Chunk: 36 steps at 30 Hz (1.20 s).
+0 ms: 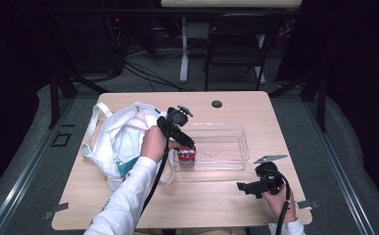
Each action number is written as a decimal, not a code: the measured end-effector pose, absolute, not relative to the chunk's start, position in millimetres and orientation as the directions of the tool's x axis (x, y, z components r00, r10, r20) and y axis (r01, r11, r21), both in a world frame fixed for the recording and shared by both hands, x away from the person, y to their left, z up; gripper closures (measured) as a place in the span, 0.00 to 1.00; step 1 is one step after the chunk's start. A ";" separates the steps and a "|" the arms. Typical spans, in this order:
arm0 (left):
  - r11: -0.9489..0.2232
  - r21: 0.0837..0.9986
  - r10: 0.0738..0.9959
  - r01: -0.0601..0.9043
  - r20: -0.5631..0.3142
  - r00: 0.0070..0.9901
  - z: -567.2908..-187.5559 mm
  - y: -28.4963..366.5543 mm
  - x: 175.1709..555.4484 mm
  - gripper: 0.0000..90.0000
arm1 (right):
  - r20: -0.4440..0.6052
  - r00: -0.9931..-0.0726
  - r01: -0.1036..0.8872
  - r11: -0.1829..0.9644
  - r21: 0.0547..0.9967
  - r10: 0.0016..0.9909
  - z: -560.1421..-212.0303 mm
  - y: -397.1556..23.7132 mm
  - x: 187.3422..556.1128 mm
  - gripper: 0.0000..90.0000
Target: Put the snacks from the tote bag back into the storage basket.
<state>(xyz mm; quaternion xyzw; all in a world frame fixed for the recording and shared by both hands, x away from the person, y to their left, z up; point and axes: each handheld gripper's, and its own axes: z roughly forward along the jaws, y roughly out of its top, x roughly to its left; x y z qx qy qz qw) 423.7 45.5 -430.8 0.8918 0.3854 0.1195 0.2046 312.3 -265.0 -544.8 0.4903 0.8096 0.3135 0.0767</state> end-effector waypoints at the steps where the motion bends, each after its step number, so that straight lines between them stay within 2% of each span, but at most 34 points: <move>1: -0.614 0.461 0.740 0.641 0.053 0.671 -428.6 50.0 423.8 0.09 | 0.183 -0.507 0.746 0.323 0.582 0.842 -544.7 -265.1 312.3 0.04; 15: -0.552 0.509 0.792 0.660 0.072 0.606 -404.1 110.0 408.4 0.01 | 0.185 -0.505 0.747 0.320 0.583 0.843 -544.7 -265.3 312.2 0.04; 36: -0.472 0.551 0.849 0.689 0.072 0.524 -405.3 183.7 365.6 0.00 | 0.189 -0.504 0.749 0.317 0.582 0.843 -544.8 -265.4 311.9 0.04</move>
